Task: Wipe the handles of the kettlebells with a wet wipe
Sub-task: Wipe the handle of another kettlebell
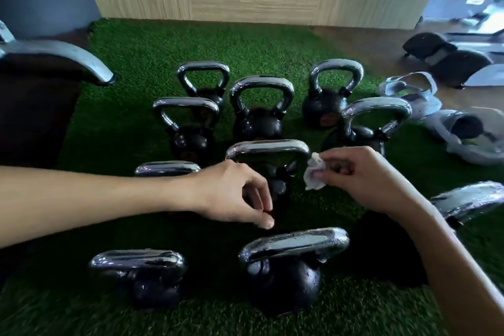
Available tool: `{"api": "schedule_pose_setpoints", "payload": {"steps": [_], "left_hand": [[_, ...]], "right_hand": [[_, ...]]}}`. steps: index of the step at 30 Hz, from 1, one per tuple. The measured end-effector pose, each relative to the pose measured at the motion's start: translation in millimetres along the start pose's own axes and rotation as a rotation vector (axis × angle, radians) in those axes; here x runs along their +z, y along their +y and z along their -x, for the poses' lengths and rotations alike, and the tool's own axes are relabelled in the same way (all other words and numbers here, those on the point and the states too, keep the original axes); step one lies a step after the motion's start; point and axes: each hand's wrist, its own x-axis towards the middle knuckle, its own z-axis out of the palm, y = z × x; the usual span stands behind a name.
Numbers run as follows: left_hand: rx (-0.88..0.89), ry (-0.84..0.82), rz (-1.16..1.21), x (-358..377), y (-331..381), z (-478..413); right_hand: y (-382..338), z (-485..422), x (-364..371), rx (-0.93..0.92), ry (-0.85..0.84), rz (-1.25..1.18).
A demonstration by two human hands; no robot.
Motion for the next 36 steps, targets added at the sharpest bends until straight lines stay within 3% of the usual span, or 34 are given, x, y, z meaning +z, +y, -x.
{"api": "schedule_pose_setpoints", "payload": {"steps": [4,7,13,16,20,23,26,28,33,36], "left_hand": [[0.052,-0.070,0.114,11,-18,10],[0.090,-0.133,0.189,17,-20,11],[0.057,-0.218,0.137,12,-11,8],[0.055,-0.149,0.108,16,-10,13],[0.062,0.010,0.046,29,-8,30],[0.040,0.168,0.040,45,-8,46],[0.030,0.260,0.011,54,-6,54],[0.024,0.287,-0.024,57,-3,56],[-0.021,0.282,-0.075,57,3,56],[-0.040,0.278,-0.077,56,6,56]], "right_hand": [[-33,42,5,0.035,-0.132,0.003],[-53,63,17,0.073,-0.072,0.060],[-59,78,58,0.060,0.048,0.410],[-55,85,67,0.048,0.067,0.387],[-51,93,81,-0.100,0.242,0.444],[-46,98,84,-0.177,0.252,0.498],[-28,103,68,-0.094,0.299,0.494],[-22,100,64,-0.070,0.318,0.459],[-39,99,87,-0.241,0.244,0.528],[-7,102,65,-0.164,0.328,0.444]]}}
